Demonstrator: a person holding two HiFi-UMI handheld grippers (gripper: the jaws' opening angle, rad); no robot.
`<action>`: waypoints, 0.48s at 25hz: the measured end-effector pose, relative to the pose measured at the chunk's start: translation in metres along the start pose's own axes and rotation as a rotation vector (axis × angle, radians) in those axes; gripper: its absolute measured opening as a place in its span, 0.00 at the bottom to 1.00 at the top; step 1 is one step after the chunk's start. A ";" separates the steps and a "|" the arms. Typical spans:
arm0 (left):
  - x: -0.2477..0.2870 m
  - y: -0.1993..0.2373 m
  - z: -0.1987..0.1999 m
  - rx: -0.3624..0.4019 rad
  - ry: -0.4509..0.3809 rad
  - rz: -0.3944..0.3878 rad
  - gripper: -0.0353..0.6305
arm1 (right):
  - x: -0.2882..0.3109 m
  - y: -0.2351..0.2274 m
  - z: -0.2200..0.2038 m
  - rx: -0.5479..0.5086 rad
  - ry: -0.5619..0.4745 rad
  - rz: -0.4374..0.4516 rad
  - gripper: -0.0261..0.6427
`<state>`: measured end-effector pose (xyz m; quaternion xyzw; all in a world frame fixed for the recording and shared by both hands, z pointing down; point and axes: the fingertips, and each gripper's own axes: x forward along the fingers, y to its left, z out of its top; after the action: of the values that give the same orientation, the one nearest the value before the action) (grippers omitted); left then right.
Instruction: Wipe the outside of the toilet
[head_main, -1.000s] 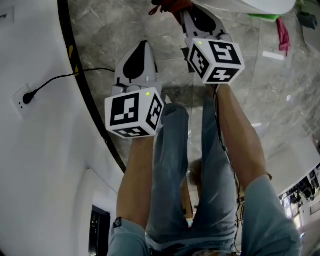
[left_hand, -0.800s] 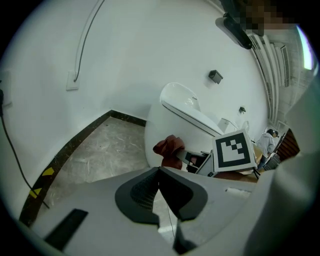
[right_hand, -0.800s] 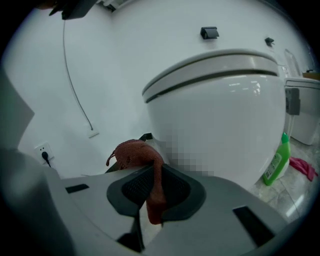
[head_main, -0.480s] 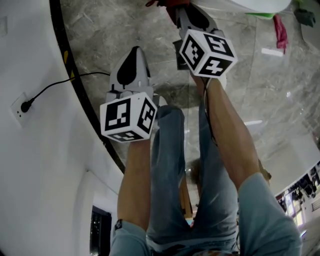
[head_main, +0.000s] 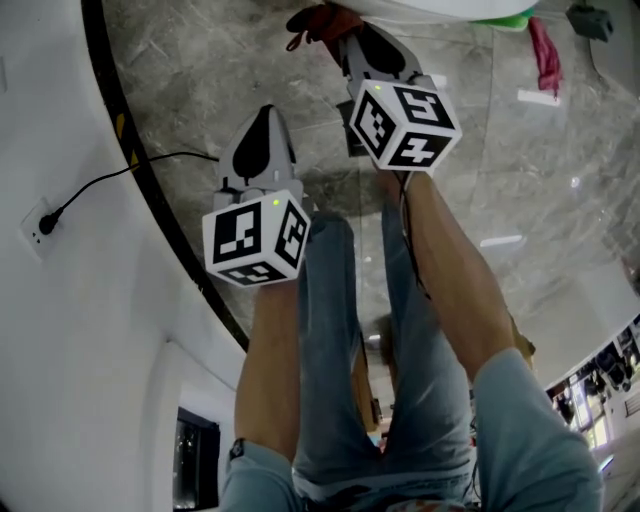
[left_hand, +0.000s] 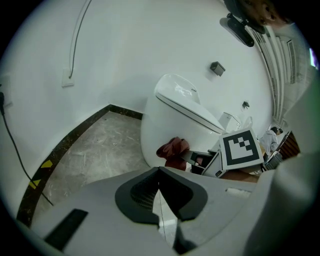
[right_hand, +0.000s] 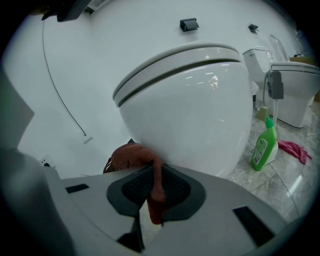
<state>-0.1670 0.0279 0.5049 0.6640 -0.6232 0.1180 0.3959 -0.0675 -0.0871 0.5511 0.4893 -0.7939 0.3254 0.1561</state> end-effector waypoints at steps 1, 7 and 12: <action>0.001 -0.005 -0.002 -0.001 0.005 -0.002 0.04 | -0.003 -0.003 -0.002 0.001 0.006 0.001 0.11; 0.011 -0.032 -0.008 0.003 0.026 -0.013 0.04 | -0.014 -0.021 0.000 -0.014 0.031 0.020 0.11; 0.029 -0.058 -0.017 0.017 0.052 -0.022 0.04 | -0.026 -0.039 0.003 -0.082 0.058 0.036 0.11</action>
<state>-0.1025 0.0125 0.5133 0.6708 -0.6046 0.1360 0.4075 -0.0211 -0.0833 0.5487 0.4585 -0.8103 0.3096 0.1932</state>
